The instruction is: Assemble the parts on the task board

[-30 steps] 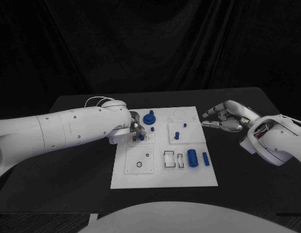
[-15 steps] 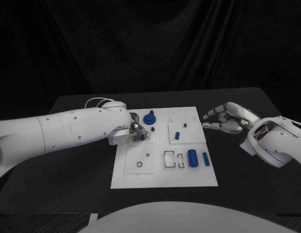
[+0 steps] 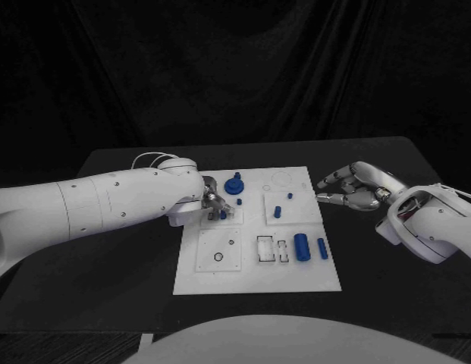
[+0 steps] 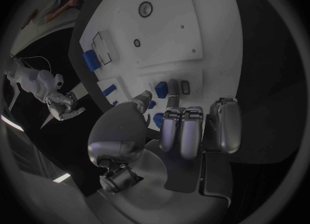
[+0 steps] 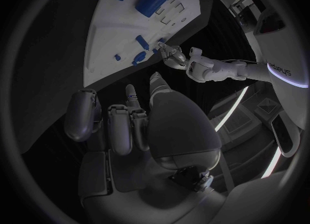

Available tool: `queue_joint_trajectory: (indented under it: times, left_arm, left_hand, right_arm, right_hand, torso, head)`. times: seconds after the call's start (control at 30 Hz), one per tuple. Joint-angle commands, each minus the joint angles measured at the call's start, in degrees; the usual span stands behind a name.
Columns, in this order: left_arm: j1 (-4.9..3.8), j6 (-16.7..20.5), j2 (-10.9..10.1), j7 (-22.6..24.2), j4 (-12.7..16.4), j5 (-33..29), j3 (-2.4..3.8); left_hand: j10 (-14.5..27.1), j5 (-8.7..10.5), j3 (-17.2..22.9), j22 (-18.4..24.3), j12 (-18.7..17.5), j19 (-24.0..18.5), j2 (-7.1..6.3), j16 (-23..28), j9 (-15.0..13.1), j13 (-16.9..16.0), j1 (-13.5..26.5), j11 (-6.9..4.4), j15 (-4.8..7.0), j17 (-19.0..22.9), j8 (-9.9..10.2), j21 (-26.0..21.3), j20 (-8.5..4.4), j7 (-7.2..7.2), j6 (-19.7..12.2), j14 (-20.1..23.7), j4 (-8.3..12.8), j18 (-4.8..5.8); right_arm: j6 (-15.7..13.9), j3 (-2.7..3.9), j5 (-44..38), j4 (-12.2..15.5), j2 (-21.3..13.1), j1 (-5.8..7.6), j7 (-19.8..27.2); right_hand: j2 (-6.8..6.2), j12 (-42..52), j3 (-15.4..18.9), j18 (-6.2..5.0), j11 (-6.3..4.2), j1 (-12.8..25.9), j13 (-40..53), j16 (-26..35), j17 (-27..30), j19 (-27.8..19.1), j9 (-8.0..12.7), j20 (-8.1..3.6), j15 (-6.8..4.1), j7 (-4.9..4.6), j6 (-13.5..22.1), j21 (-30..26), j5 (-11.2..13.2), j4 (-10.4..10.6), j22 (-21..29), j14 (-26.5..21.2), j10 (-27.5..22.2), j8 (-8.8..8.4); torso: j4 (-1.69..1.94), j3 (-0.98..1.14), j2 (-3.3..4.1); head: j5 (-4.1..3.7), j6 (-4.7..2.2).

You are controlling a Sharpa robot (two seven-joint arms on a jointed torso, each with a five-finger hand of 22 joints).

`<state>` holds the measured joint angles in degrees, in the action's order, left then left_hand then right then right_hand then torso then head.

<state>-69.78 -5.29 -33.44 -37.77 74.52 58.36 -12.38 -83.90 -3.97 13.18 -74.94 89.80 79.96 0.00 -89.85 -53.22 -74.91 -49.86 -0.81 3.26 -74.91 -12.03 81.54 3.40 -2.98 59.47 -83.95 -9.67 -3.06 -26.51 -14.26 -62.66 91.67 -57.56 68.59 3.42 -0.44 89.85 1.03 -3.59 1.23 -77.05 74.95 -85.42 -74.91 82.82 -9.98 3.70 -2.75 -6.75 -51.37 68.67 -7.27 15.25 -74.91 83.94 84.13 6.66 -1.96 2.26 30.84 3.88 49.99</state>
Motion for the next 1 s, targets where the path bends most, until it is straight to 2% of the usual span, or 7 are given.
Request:
queue_joint_trajectory:
  times: [0.03,0.27,0.47,0.57,0.67,0.83,1.0]
  left_arm:
    - [0.1,2.28,-0.57,1.83,0.88,-0.04,0.04]
    - [-0.92,9.57,-3.9,5.57,4.66,-0.01,0.07]
    - [-4.32,12.35,-6.6,7.46,7.0,-0.01,0.08]
    - [-6.45,14.74,-7.55,9.72,7.29,-0.01,0.08]
    - [-7.59,15.77,-7.9,10.9,6.52,-0.01,0.08]
    - [-8.25,13.05,-6.9,10.56,2.94,0.0,0.06]
    - [-7.51,9.19,-5.28,9.61,-1.38,0.0,0.05]
  left_hand:
    - [-6.1,0.64,-1.11,-6.31,0.2,0.0,0.15,-0.15,-0.47,-15.09,0.14,0.32,-0.26,-15.09,-0.09,-0.24,0.11,-0.21,0.47,-6.05,-0.5,-0.15]
    - [-6.1,0.36,-3.29,-7.43,0.2,1.28,-0.19,-0.15,-3.19,-15.09,-1.77,-0.37,0.32,-15.09,-2.16,0.61,-0.35,0.57,1.71,-6.05,-1.15,0.15]
    - [-6.1,0.21,-4.59,-7.79,0.2,1.71,-0.34,-0.15,-4.29,-15.09,-2.2,-0.61,0.56,-15.09,-2.86,0.87,-0.61,0.8,1.83,-6.05,-1.86,0.26]
    - [-6.1,-0.18,-6.23,-8.63,0.2,2.59,0.03,-0.15,-7.78,-15.09,-4.42,-1.14,1.03,-15.09,-5.55,1.5,-1.08,1.4,1.92,-6.05,-2.41,0.51]
    - [-6.1,-0.56,-7.03,-9.1,0.2,3.04,0.26,-0.15,-9.89,-15.09,-5.89,-1.33,1.22,-15.09,-6.88,1.85,-1.28,1.61,1.32,-6.05,-2.66,0.65]
    - [-6.1,-0.63,-7.52,-9.07,0.2,2.89,0.51,-0.15,-11.08,-15.09,-7.33,-1.35,1.26,-15.09,-7.3,1.66,-1.36,1.58,0.35,-6.05,-2.67,0.61]
    - [-6.1,-0.22,-8.16,-8.75,0.2,2.33,0.95,-0.15,-11.46,-15.09,-8.05,-1.06,1.05,-15.09,-6.75,1.09,-1.24,1.21,-1.09,-6.05,-3.2,0.45]
  right_arm:
    - [0.06,0.04,-0.29,0.1,-0.23,-0.16,-0.67]
    - [-0.18,0.04,-0.29,0.11,-0.65,-0.17,-0.68]
    - [-0.11,0.04,-0.29,0.0,-0.77,-0.17,-0.72]
    - [-0.22,0.04,-0.29,-0.09,-0.7,-0.17,-0.35]
    - [-0.36,0.04,-0.29,-0.03,-0.63,-0.17,0.05]
    - [-0.49,0.04,-0.29,0.11,-0.64,-0.17,0.36]
    - [-0.42,0.04,-0.29,0.16,-0.77,-0.17,0.42]
  right_hand:
    - [0.4,0.15,0.38,-0.77,0.47,-0.04,15.05,0.25,-10.35,-0.28,0.05,0.19,0.51,-0.08,-0.36,-0.3,0.12,0.03,-9.29,4.69,5.87,-0.11]
    - [0.4,0.15,0.46,-0.79,0.47,0.0,15.05,0.34,-10.26,-0.31,0.07,0.21,0.52,-0.09,-0.38,-0.38,0.13,0.07,-9.27,4.66,5.87,-0.13]
    - [0.4,0.15,0.51,-0.79,0.47,0.06,15.05,0.4,-10.2,-0.31,0.08,0.21,0.52,-0.1,-0.38,-0.37,0.16,0.11,-9.27,4.64,5.87,-0.14]
    - [0.4,0.15,0.51,-0.79,0.47,0.06,15.05,0.4,-10.2,-0.31,0.08,0.21,0.52,-0.1,-0.38,-0.37,0.16,0.11,-9.27,4.64,5.87,-0.14]
    - [0.42,0.15,0.55,-0.79,0.45,0.12,15.05,0.45,-10.16,-0.32,0.09,0.22,0.52,-0.1,-0.39,-0.41,0.18,0.16,-9.26,4.63,5.87,-0.15]
    - [0.48,-0.3,0.57,-0.81,0.44,0.15,14.66,0.43,-10.17,-0.35,0.09,0.22,0.52,-0.09,-0.47,-0.49,0.14,0.2,-9.24,4.63,5.47,-0.13]
    - [0.5,-0.37,0.57,-0.79,0.44,0.15,14.6,0.42,-10.18,-0.33,0.09,0.22,0.52,-0.08,-0.5,-0.41,0.11,0.21,-9.26,4.63,5.4,-0.12]
  torso:
    - [-0.03,-0.02,0.0]
    - [-0.03,-0.01,-0.04]
    - [-0.08,0.0,0.03]
    - [-0.03,0.01,0.0]
    - [0.0,0.03,-0.03]
    - [-0.05,-0.02,0.09]
    - [0.01,-0.09,0.15]
  head:
    - [-0.03,0.01]
    - [-0.31,0.01]
    - [-0.19,0.01]
    - [-0.29,0.01]
    - [-0.24,0.01]
    - [-0.08,0.01]
    - [-0.17,0.01]
